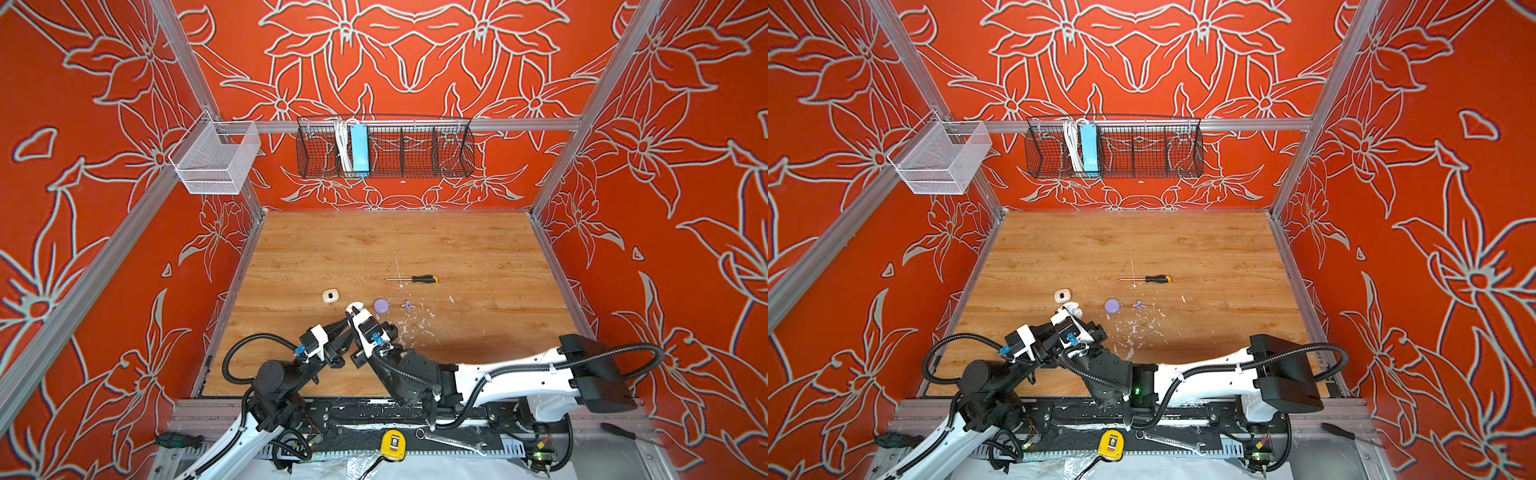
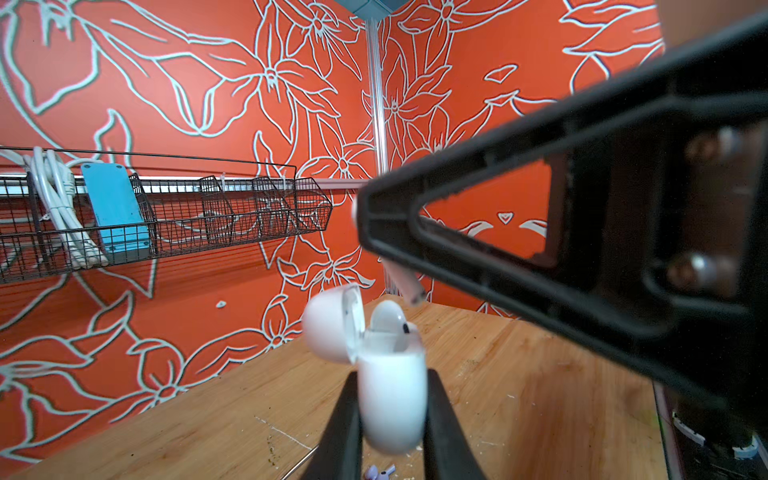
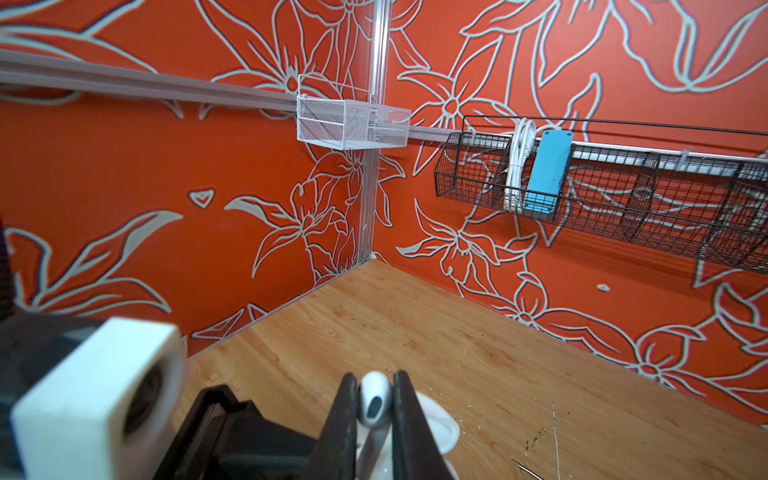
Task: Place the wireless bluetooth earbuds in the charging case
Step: 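Lift the white earbud with the right gripper toward the case in the left gripper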
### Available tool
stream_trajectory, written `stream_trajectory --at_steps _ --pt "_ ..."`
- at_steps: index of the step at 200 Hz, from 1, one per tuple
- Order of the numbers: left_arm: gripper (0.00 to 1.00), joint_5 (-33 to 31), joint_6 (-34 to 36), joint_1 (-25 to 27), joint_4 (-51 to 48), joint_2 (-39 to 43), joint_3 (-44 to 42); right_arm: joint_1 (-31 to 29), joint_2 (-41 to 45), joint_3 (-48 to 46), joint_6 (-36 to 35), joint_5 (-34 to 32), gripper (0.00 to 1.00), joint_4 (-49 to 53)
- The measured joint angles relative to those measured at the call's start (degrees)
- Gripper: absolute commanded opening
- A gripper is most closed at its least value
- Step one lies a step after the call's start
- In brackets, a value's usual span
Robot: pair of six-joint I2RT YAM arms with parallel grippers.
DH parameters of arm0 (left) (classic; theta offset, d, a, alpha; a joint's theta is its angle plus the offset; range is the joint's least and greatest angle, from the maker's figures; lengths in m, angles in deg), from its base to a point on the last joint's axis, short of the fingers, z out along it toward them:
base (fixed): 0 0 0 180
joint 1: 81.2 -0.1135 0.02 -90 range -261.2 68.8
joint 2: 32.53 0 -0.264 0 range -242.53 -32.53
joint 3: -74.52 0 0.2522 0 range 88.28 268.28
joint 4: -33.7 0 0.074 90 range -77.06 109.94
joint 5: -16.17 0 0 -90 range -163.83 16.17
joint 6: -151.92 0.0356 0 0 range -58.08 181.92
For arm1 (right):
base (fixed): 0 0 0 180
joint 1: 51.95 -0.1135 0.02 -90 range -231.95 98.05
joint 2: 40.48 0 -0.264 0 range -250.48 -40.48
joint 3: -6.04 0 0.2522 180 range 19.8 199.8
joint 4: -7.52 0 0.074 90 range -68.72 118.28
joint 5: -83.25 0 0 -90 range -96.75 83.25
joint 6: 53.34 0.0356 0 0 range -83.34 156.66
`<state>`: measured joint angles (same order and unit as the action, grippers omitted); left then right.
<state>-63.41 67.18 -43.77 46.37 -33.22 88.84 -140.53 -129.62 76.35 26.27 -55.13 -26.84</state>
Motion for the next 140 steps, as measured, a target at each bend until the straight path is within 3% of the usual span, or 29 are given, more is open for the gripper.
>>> stream_trajectory --at_steps 48,140 --pt "0.0 -0.1 -1.2 0.2 0.0 0.0 0.0 0.5 0.9 -5.9 -2.5 2.9 0.06 -6.2" --pt "0.0 -0.1 -1.9 0.6 -0.2 0.0 0.0 2.5 0.9 -6.1 -5.3 3.5 0.07 -12.4"
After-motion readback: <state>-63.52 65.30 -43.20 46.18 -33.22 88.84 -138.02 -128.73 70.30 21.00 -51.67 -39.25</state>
